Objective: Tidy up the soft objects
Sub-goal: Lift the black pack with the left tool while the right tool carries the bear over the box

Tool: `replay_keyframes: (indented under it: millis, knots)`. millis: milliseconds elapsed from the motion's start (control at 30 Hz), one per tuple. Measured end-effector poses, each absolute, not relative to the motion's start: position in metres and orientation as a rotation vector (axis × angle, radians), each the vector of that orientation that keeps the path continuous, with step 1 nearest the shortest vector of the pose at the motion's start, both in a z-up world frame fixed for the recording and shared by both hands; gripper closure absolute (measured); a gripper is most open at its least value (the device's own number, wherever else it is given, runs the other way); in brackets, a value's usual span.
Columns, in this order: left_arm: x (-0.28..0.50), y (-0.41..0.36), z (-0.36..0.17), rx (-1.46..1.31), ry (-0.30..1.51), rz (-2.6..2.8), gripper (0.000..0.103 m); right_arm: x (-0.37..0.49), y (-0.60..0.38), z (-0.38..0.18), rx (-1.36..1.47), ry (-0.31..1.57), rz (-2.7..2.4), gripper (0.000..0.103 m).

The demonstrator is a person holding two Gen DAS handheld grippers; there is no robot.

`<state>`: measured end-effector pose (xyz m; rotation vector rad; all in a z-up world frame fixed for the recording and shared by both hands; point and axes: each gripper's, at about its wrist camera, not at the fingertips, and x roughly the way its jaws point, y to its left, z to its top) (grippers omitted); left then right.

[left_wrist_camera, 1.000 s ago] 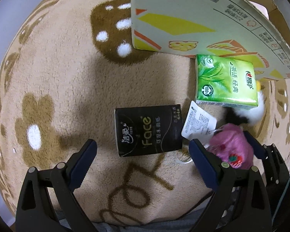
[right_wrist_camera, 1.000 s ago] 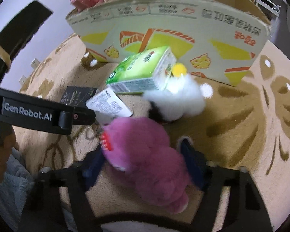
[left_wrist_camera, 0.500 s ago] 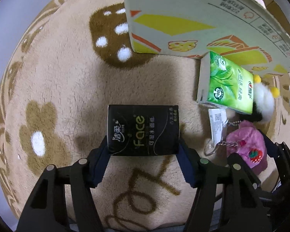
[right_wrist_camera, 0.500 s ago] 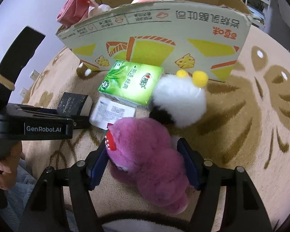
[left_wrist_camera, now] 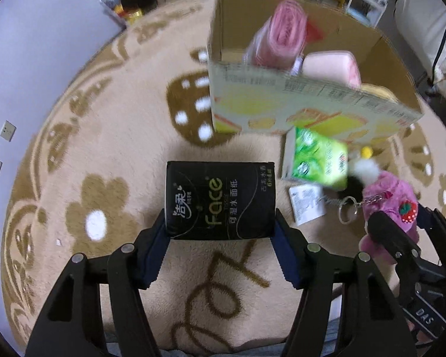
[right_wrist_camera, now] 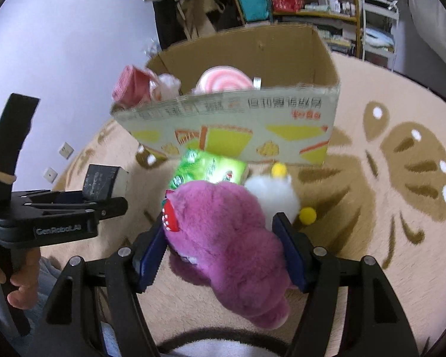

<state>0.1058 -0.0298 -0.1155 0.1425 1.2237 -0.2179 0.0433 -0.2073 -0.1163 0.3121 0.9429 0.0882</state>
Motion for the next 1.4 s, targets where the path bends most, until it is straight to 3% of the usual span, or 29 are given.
replay_keyframes:
  millis: [633, 1400]
  knots:
    - [0.088, -0.033, -0.036, 0.088, 0.816, -0.245, 0.039, 0.046, -0.218, -0.044, 0.236, 0.656, 0.026, 0.03]
    - [0.142, -0.073, -0.003, 0.186, 0.674, -0.257, 0.039, 0.104, -0.24, -0.028, 0.172, 0.561, -0.017, 0.03]
